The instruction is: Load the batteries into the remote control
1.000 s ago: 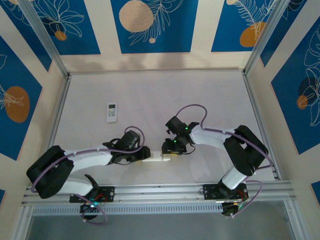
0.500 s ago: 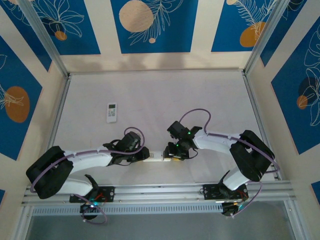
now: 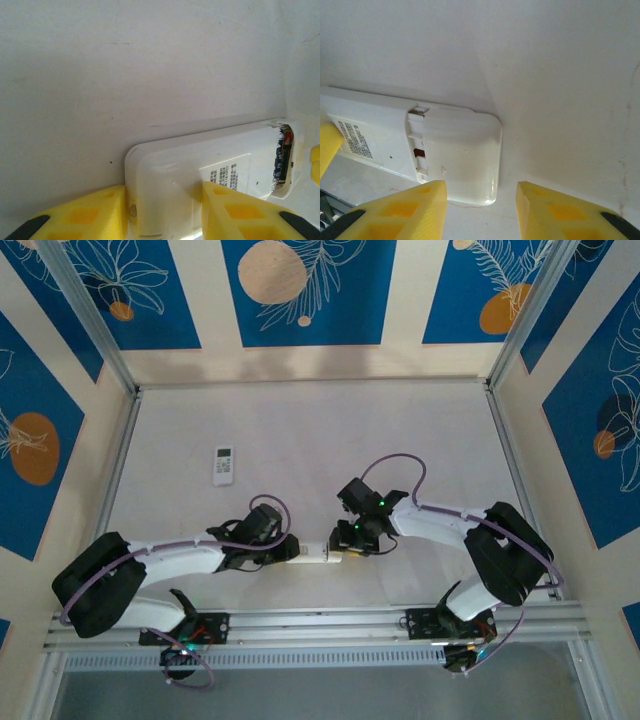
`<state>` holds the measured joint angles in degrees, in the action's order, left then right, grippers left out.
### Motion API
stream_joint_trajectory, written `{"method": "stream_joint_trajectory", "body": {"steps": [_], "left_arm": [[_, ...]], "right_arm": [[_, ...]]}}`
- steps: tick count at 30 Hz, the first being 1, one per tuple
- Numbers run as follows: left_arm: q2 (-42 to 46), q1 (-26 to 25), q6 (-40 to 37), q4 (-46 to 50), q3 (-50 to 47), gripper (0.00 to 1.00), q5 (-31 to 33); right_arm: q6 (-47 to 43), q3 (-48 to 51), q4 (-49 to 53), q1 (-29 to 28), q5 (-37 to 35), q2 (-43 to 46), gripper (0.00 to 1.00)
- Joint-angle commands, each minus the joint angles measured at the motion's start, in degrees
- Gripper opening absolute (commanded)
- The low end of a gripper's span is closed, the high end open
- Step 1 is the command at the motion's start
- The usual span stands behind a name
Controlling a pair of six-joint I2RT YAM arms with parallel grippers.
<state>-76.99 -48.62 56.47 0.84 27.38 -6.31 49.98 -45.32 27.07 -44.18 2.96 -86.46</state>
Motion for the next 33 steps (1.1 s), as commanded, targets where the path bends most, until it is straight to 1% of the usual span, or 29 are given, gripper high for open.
{"method": "stream_joint_trajectory", "body": {"steps": [1,5,9,12,15,18,20,23,25,27,30,32,33], "left_arm": [[-2.97,-2.28,-1.19,-3.31,-0.49,0.38,-3.05],[-3.08,-2.27,-1.23,-3.30,-0.56,0.39,-3.00],[-3.26,-2.26,-1.32,-3.38,-0.55,0.39,-3.23],[-3.43,-2.31,-1.31,-3.48,-0.41,0.39,-3.43],[-3.92,-2.28,-1.38,-3.95,-0.34,0.39,-3.63],[-4.85,-2.35,-1.51,-5.03,-0.29,0.39,-4.19],[-5.83,-2.31,-1.69,-5.82,-0.12,0.39,-4.42],[-7.35,-2.36,-2.01,-7.65,0.07,0.39,-3.97],[-7.65,-2.36,-2.31,-8.50,0.37,0.39,-2.66],[-7.33,-2.38,-2.80,-7.78,0.99,0.39,-0.87],[-6.39,-2.30,-3.77,-5.50,2.45,0.46,1.73],[-4.36,-2.20,-4.37,-3.09,2.93,0.53,4.08],[-2.74,-2.03,-4.78,-1.31,3.10,0.60,5.68]], "right_arm": [[-0.80,-0.91,-0.53,0.11,0.34,-1.46,0.42],[-1.83,-1.33,-0.75,-1.26,-0.20,-5.21,0.41],[-1.87,-2.28,1.22,-3.95,-1.44,-8.40,0.35],[-0.28,-2.45,2.91,-5.88,-3.13,-9.87,0.32],[1.71,-1.88,1.85,-6.45,-2.03,-10.73,0.30],[3.18,-3.87,1.10,-6.97,-0.45,-9.98,0.27],[5.63,-5.78,0.01,-8.38,-0.97,-9.60,0.26],[11.89,-7.17,-4.08,-12.58,-1.77,-11.13,0.27],[14.86,-7.92,-5.11,-15.36,-4.53,-11.59,0.28],[15.06,-7.94,-5.18,-16.41,-6.99,-10.87,0.31],[13.18,-7.67,0.28,-14.73,-10.89,-7.25,0.36],[8.94,-6.79,3.21,-13.25,-14.40,-2.27,0.38],[5.65,-6.35,3.89,-12.96,-16.64,0.92,0.41]]}}
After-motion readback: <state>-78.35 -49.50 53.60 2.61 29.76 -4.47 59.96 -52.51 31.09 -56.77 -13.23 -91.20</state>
